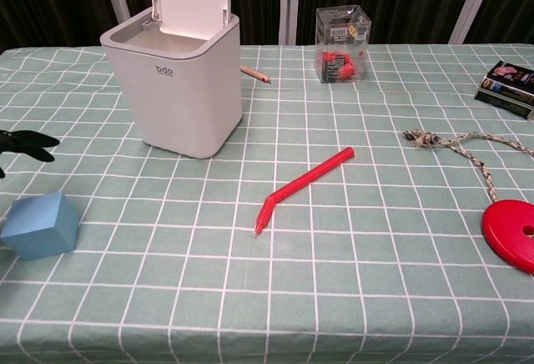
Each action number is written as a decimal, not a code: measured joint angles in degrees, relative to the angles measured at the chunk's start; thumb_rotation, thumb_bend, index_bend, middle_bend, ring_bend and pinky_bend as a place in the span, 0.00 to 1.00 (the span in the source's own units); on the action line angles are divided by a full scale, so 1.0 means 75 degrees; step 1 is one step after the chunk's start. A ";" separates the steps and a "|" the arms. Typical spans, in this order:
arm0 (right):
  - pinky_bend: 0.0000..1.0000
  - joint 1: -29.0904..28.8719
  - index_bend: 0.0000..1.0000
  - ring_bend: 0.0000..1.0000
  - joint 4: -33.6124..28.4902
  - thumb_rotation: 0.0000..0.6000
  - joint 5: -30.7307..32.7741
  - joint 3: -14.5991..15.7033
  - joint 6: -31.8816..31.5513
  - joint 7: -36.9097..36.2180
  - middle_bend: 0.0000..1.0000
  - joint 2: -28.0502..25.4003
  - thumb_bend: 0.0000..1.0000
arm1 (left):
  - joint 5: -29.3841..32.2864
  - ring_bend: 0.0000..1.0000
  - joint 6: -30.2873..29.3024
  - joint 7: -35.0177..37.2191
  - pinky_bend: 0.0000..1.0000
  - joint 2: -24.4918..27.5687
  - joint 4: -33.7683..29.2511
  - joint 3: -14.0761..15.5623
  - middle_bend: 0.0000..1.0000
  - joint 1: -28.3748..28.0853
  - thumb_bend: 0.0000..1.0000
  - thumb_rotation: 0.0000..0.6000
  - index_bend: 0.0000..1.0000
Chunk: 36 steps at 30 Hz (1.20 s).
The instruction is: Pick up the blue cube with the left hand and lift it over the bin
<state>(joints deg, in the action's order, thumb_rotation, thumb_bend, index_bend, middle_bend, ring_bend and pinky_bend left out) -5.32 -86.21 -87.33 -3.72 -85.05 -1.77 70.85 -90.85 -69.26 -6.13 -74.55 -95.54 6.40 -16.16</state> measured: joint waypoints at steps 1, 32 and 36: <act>0.00 -0.0001 0.00 0.00 0.0010 1.00 0.0014 0.0008 0.0020 -0.0011 0.00 0.0002 0.29 | 0.0033 0.10 0.0027 0.0009 0.32 -0.0084 0.0062 -0.0017 0.16 -0.0007 0.02 1.00 0.07; 0.00 -0.0040 0.00 0.00 0.0056 1.00 0.0073 0.0043 0.0146 -0.0074 0.00 -0.0010 0.29 | 0.0339 0.54 -0.0063 -0.0029 0.74 -0.1295 0.1000 -0.0497 0.56 -0.0094 0.19 1.00 0.47; 0.00 -0.0040 0.00 0.00 0.0067 1.00 0.0069 0.0049 0.0148 -0.0082 0.00 -0.0006 0.29 | 0.0267 0.56 -0.0233 -0.0186 0.76 -0.1240 0.0937 -0.0514 0.58 -0.0072 0.21 1.00 0.49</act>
<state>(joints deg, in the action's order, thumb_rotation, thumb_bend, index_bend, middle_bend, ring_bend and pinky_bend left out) -5.62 -85.71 -86.81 -3.35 -83.94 -2.38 70.80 -88.85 -71.01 -7.52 -83.85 -88.51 2.55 -16.69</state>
